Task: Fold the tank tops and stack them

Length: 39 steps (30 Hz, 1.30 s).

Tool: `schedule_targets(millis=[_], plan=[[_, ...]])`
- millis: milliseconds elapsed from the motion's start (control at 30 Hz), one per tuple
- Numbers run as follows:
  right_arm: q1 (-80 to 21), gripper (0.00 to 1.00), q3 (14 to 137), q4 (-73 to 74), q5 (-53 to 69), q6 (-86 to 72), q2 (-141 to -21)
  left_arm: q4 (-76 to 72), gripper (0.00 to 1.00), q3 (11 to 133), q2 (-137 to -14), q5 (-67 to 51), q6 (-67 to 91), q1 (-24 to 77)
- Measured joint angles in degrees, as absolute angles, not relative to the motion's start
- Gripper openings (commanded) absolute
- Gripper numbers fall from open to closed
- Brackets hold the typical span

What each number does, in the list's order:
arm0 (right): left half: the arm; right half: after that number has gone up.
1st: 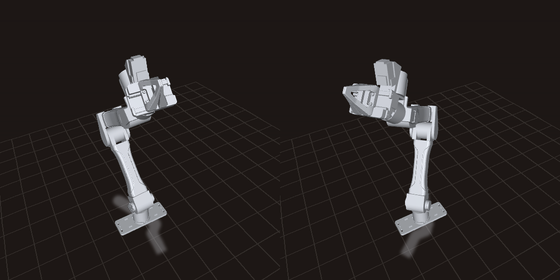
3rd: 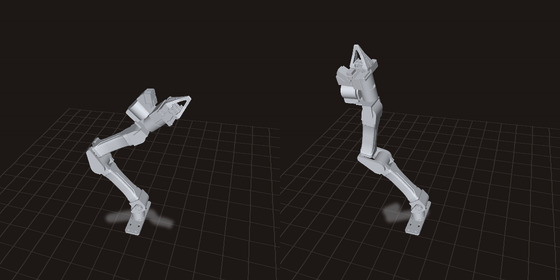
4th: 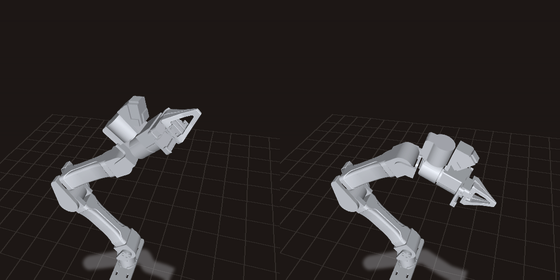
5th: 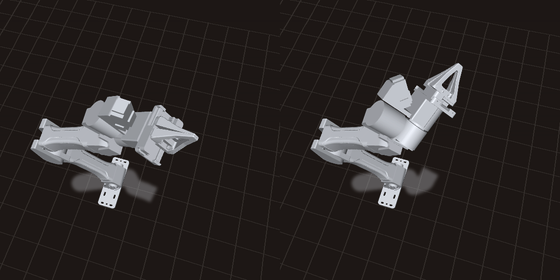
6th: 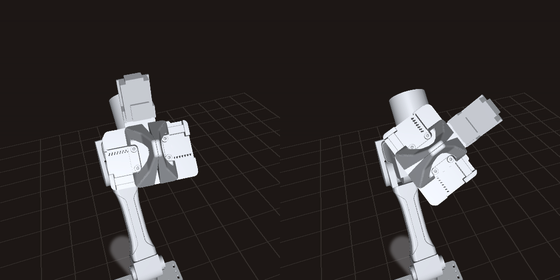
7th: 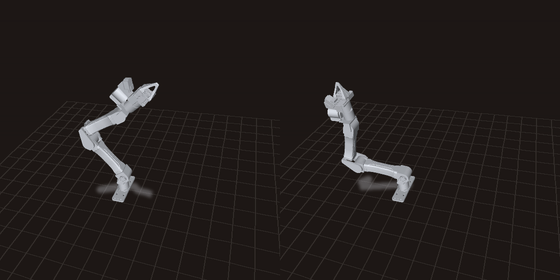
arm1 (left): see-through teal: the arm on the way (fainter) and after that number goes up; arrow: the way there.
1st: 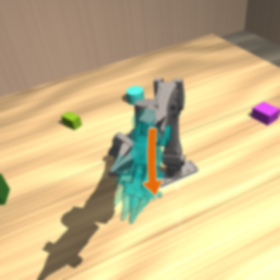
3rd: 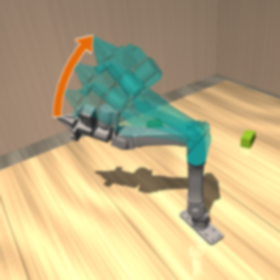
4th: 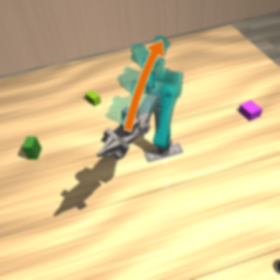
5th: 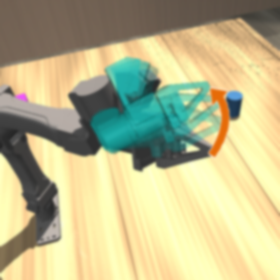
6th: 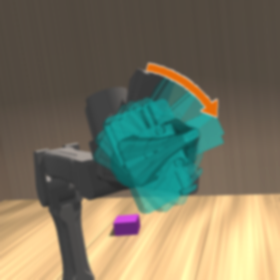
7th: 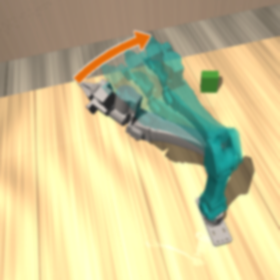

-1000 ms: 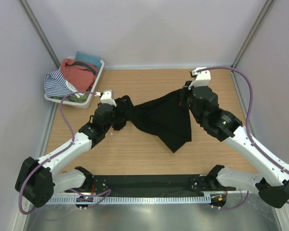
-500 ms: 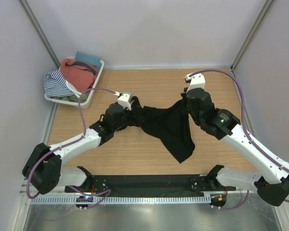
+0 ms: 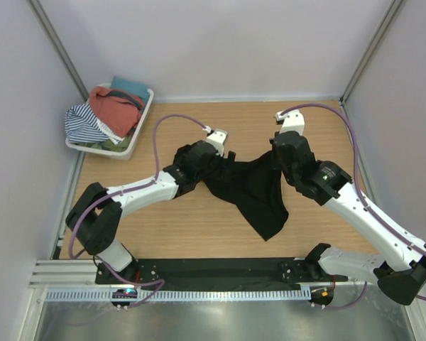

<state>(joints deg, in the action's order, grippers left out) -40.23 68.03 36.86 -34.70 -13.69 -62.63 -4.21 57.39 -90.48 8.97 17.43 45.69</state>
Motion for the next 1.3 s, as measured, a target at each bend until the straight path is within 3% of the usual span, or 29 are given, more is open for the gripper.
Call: schedule_targets(millis=[467, 700, 867, 1067, 1133, 1200, 1267, 1300], plan=[[-40.2, 0.01, 66.2, 42.7, -38.8, -16.6, -57.8, -6.1, 0.87, 67.6, -107.4, -7.9, 3.1, 40.9], [-40.1, 0.01, 63.6, 44.2, -40.2, -17.6, -55.7, -5.3, 0.87, 70.4, -109.7, -9.4, -0.1, 39.2], [-40.0, 0.01, 63.3, 44.3, -40.4, -18.2, -55.7, -5.3, 0.76, 71.2, -110.0, -9.3, -2.2, 39.6], [-39.5, 0.01, 63.7, 44.5, -40.3, -18.1, -55.9, -5.0, 0.79, 72.3, -112.3, -9.3, -3.1, 39.7], [-39.2, 0.01, 64.6, 44.7, -40.3, -18.1, -56.2, -4.7, 0.75, 72.3, -113.0, -9.3, -3.3, 39.8], [-38.9, 0.01, 65.5, 44.7, -40.3, -18.1, -56.4, -4.3, 0.61, 72.3, -113.6, -9.3, -3.3, 39.9], [-38.4, 0.01, 65.8, 44.7, -40.3, -18.1, -56.4, -3.4, 0.44, 72.7, -114.1, -9.3, -3.1, 39.9], [-38.2, 0.01, 66.0, 44.7, -40.3, -18.1, -56.4, -2.9, 0.24, 73.3, -114.5, -9.1, -3.0, 39.9]])
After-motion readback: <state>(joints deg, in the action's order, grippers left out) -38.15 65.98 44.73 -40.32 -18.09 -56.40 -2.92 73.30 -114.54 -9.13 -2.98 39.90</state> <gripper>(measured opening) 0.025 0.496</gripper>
